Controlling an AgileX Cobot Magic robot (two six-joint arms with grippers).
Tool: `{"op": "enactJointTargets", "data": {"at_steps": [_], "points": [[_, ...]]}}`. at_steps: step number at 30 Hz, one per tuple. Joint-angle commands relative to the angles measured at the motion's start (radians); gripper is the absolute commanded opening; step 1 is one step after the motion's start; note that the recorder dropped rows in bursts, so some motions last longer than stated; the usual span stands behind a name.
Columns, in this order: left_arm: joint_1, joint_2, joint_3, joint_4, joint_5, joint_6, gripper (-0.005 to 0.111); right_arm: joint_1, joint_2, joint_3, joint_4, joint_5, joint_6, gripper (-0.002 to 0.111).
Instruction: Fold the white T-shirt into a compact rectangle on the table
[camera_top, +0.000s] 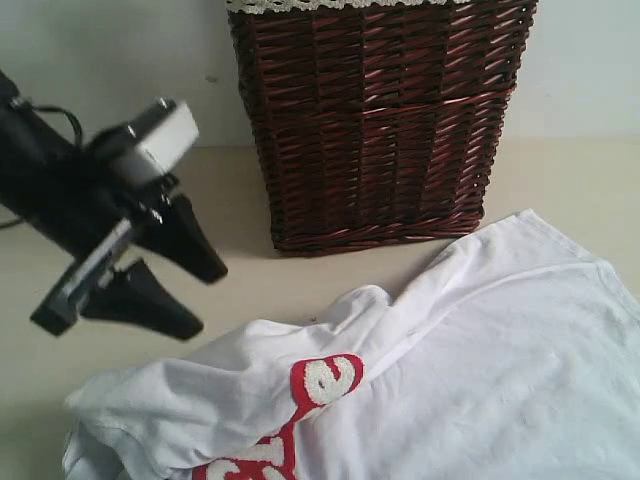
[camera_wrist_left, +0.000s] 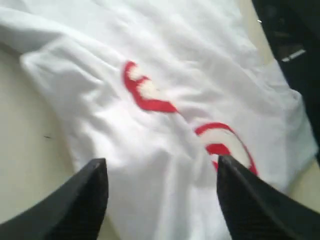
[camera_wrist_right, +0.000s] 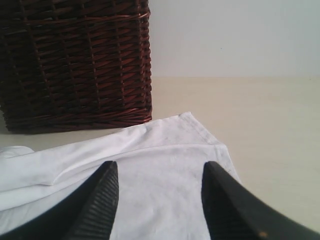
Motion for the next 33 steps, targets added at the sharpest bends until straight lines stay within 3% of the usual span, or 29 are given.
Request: {"op": "enactJointTargets", "data": {"at_steps": [1, 10, 16, 18, 19, 20, 21, 25, 31, 33], "points": [[0.072, 0.013, -0.046, -0.154, -0.099, 0.127, 0.062, -0.003, 0.002, 0.004, 0.001, -0.009, -0.009, 0.051], [0.004, 0.308, -0.046, -0.111, -0.153, 0.135, 0.062, -0.003, 0.002, 0.004, 0.001, -0.009, -0.009, 0.051], [-0.04, 0.347, -0.046, -0.106, -0.066, 0.104, 0.06, -0.003, 0.002, 0.004, 0.001, -0.009, -0.009, 0.051], [-0.045, 0.342, -0.046, -0.108, -0.059, 0.089, 0.049, -0.003, 0.002, 0.004, 0.001, -0.009, -0.009, 0.051], [-0.045, 0.332, -0.046, -0.105, -0.067, 0.084, 0.027, -0.003, 0.002, 0.004, 0.001, -0.009, -0.009, 0.051], [-0.045, 0.327, -0.046, -0.105, -0.07, 0.084, 0.018, -0.003, 0.002, 0.004, 0.001, -0.009, -0.009, 0.051], [-0.045, 0.308, -0.046, -0.101, -0.077, 0.084, 0.001, -0.003, 0.002, 0.004, 0.001, -0.009, -0.009, 0.051], [-0.047, 0.236, -0.046, -0.082, 0.002, 0.078, 0.0, -0.003, 0.002, 0.004, 0.001, -0.009, -0.009, 0.051], [-0.096, 0.18, 0.035, -0.031, 0.002, 0.047, 0.0, -0.003, 0.002, 0.004, 0.001, -0.009, -0.009, 0.051], [-0.125, 0.188, 0.087, -0.018, 0.002, 0.049, 0.007, -0.003, 0.002, 0.004, 0.001, -0.009, -0.009, 0.051]]}}
